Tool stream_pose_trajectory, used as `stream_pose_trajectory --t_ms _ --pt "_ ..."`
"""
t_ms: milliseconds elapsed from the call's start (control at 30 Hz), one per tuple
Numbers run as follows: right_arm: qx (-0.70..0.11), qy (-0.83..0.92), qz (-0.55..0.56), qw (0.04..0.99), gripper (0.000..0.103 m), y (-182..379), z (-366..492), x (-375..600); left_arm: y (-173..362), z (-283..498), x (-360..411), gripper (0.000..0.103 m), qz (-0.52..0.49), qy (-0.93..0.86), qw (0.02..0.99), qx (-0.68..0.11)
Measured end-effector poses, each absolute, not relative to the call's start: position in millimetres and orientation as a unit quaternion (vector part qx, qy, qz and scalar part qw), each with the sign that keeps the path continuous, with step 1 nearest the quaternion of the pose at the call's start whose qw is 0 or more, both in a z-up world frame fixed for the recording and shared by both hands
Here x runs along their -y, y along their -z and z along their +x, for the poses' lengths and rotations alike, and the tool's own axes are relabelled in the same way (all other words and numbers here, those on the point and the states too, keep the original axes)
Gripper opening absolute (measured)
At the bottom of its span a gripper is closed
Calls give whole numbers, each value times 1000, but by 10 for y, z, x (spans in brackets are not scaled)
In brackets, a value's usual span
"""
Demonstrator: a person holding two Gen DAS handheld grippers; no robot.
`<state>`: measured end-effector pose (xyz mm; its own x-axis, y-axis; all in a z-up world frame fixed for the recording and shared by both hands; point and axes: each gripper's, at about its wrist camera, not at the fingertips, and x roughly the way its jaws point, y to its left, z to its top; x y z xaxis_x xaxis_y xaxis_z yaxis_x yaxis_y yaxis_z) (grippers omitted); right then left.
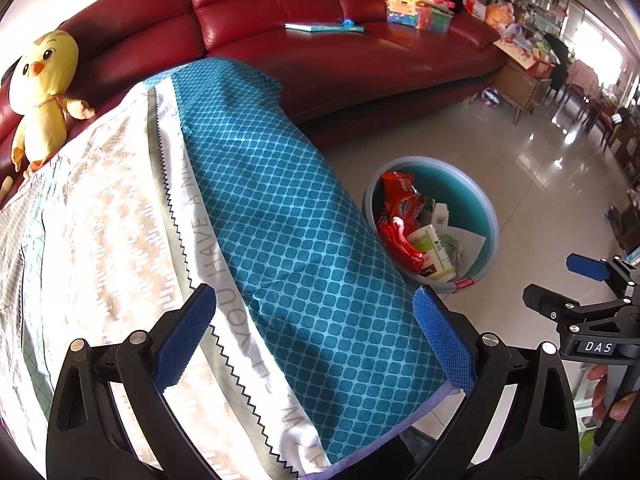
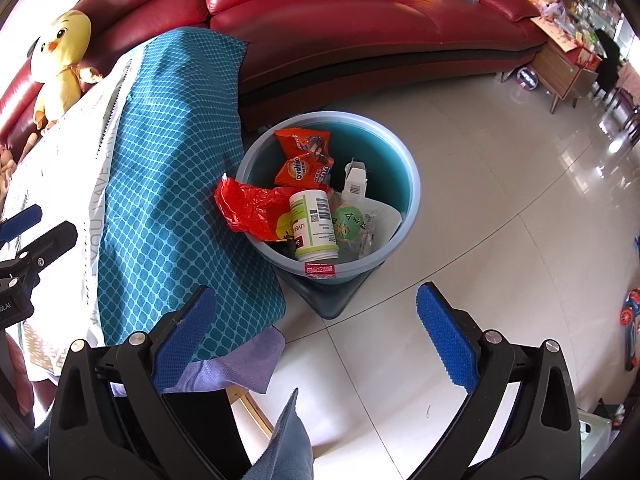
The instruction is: Collect trash
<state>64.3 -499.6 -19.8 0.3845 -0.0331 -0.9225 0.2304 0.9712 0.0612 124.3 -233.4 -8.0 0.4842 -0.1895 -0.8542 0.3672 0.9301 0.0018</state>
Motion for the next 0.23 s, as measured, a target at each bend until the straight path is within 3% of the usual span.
stream_pose_trajectory --t_ms 233 --pt "-550 79 91 826 96 205 639 5003 116 1240 2326 99 93 158 856 -484"
